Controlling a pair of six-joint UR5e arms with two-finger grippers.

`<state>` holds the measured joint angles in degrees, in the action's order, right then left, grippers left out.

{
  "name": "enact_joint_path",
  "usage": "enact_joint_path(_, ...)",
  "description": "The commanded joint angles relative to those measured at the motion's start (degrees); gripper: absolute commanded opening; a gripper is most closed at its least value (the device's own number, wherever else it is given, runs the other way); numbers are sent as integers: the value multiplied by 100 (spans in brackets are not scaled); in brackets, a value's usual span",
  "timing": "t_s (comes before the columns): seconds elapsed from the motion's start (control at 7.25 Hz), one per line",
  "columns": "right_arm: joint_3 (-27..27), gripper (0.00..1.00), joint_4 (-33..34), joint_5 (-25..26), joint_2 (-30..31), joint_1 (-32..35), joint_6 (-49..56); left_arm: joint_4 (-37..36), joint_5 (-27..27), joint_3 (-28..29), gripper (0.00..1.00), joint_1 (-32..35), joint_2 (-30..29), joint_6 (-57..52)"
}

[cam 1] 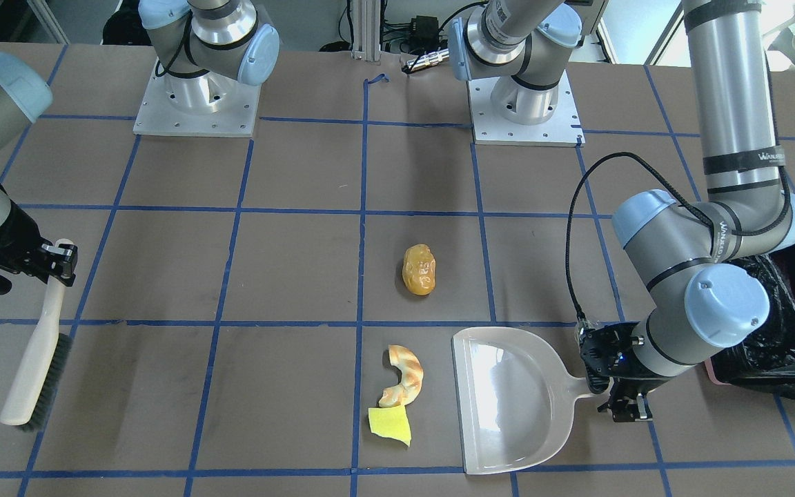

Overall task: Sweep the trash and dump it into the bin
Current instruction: 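Close the left gripper on the dustpan handle while the right gripper grasps the brush, then carry the brush with the right gripper toward the sponge and bread toy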

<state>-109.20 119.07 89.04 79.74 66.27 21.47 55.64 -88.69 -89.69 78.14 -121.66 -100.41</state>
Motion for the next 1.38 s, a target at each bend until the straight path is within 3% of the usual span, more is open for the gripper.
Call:
enact_joint_path(0.0,223,0,-569,-291,234,664,-107,-9,1,4,22,0,37,-13)
enact_joint_path(0.41,478,0,-517,-809,122,1919,-1727,-10,10,-4,17,0,37,-22)
enact_joint_path(0.69,696,0,9,-810,-395,2634,-2599,-10,1,4,17,0,37,-13)
enact_joint_path(0.97,1240,0,11,-722,-879,3187,-3085,-18,1,-4,17,0,37,-5)
enact_joint_path(1.24,1391,0,90,-713,-1249,3567,-3395,-18,1,-4,17,0,37,-13)
